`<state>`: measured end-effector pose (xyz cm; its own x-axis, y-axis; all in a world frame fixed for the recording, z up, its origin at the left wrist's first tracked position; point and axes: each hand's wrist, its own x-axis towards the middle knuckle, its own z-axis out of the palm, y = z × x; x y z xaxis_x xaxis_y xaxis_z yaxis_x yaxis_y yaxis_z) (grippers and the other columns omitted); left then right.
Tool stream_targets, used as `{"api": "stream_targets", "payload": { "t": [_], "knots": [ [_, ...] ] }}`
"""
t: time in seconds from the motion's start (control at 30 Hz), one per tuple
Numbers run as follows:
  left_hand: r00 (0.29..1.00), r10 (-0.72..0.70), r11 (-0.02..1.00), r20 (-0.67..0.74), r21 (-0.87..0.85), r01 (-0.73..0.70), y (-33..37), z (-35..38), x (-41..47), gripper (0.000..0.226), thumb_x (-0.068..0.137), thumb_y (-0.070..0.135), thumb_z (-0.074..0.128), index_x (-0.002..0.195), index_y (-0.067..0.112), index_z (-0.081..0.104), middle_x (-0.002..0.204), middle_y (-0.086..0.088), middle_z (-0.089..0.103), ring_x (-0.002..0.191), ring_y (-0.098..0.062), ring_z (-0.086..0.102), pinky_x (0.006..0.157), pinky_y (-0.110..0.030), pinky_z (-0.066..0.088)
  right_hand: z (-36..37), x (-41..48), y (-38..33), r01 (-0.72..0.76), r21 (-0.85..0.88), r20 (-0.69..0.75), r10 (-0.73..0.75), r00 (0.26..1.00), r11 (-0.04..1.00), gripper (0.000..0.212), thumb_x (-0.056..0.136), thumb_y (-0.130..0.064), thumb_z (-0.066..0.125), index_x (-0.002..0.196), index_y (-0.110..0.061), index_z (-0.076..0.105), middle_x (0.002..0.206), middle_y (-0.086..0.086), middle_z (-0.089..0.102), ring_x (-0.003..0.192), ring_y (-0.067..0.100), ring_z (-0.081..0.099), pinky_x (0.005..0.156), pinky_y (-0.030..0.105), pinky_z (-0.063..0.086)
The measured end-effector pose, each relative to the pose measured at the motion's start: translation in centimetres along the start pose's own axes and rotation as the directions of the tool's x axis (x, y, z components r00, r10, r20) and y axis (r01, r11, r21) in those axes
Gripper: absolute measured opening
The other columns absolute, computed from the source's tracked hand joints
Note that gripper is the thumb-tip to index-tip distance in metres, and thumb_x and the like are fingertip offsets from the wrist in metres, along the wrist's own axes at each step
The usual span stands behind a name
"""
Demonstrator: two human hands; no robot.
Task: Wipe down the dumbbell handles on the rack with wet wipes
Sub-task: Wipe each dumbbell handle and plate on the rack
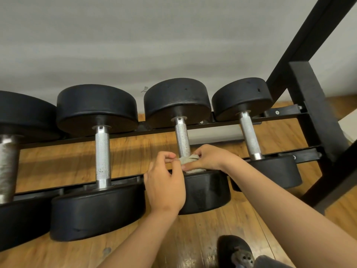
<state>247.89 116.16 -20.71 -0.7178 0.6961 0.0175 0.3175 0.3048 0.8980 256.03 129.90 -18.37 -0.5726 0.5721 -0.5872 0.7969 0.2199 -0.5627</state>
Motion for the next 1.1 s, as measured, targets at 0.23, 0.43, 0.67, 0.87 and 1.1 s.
{"api": "stream_targets", "payload": {
  "t": [0.23, 0.43, 0.67, 0.87, 1.1],
  "knots": [
    [0.999, 0.029, 1.0, -0.022, -0.009, -0.029, 0.5, -0.1, -0.1, 0.026, 0.085, 0.042, 0.038, 0.097, 0.03, 0.058, 0.095, 0.017, 0.058, 0.095, -0.003, 0.054, 0.093, -0.045, 0.047, -0.6, -0.3, 0.3, 0.034, 0.016, 0.026, -0.034, 0.999, 0.999, 0.038, 0.073, -0.045, 0.08, 0.097, -0.017, 0.07, 0.096, 0.0, 0.072, 0.092, 0.017, 0.065, 0.087, 0.033, 0.048],
    [0.999, 0.032, 0.999, -0.015, -0.018, -0.032, 0.6, -0.1, -0.1, 0.025, 0.085, 0.044, 0.037, 0.095, 0.032, 0.057, 0.092, 0.019, 0.056, 0.092, 0.005, 0.051, 0.095, -0.045, 0.047, -2.4, -0.5, 1.0, -0.013, 0.22, 0.237, -0.041, 0.971, 0.975, 0.033, 0.08, -0.019, 0.077, 0.11, -0.008, 0.071, 0.108, 0.007, 0.073, 0.106, 0.023, 0.067, 0.104, 0.041, 0.046],
    [1.0, 0.002, 1.0, -0.007, -0.011, -0.002, 0.6, -0.2, -0.1, 0.029, 0.084, 0.044, 0.038, 0.096, 0.03, 0.059, 0.092, 0.018, 0.057, 0.091, 0.003, 0.051, 0.095, -0.044, 0.046, -1.6, -0.3, 0.5, -0.001, 0.127, 0.118, -0.014, 0.993, 0.992, 0.033, 0.075, -0.029, 0.081, 0.103, -0.016, 0.074, 0.099, 0.0, 0.074, 0.099, 0.018, 0.067, 0.1, 0.04, 0.048],
    [1.0, -0.01, 1.0, -0.005, -0.014, 0.01, 0.6, -0.1, -0.1, 0.031, 0.083, 0.044, 0.038, 0.098, 0.03, 0.06, 0.096, 0.014, 0.06, 0.096, -0.008, 0.054, 0.089, -0.039, 0.048, -1.3, -0.4, -0.3, -0.017, 0.056, 0.124, 0.01, 0.992, 0.998, 0.03, 0.075, -0.036, 0.08, 0.098, -0.019, 0.072, 0.097, 0.0, 0.073, 0.094, 0.017, 0.067, 0.094, 0.037, 0.051],
    [1.0, -0.024, 0.999, 0.007, -0.021, 0.024, 0.3, -0.1, -0.1, 0.03, 0.082, 0.045, 0.036, 0.097, 0.032, 0.059, 0.096, 0.014, 0.061, 0.099, -0.013, 0.055, 0.078, -0.032, 0.046, -0.9, 0.2, 1.3, -0.06, 0.266, -0.004, 0.063, 0.998, 0.962, 0.04, 0.065, -0.035, 0.087, 0.094, -0.01, 0.076, 0.092, 0.004, 0.076, 0.096, 0.023, 0.069, 0.097, 0.044, 0.05]
  ]
}}
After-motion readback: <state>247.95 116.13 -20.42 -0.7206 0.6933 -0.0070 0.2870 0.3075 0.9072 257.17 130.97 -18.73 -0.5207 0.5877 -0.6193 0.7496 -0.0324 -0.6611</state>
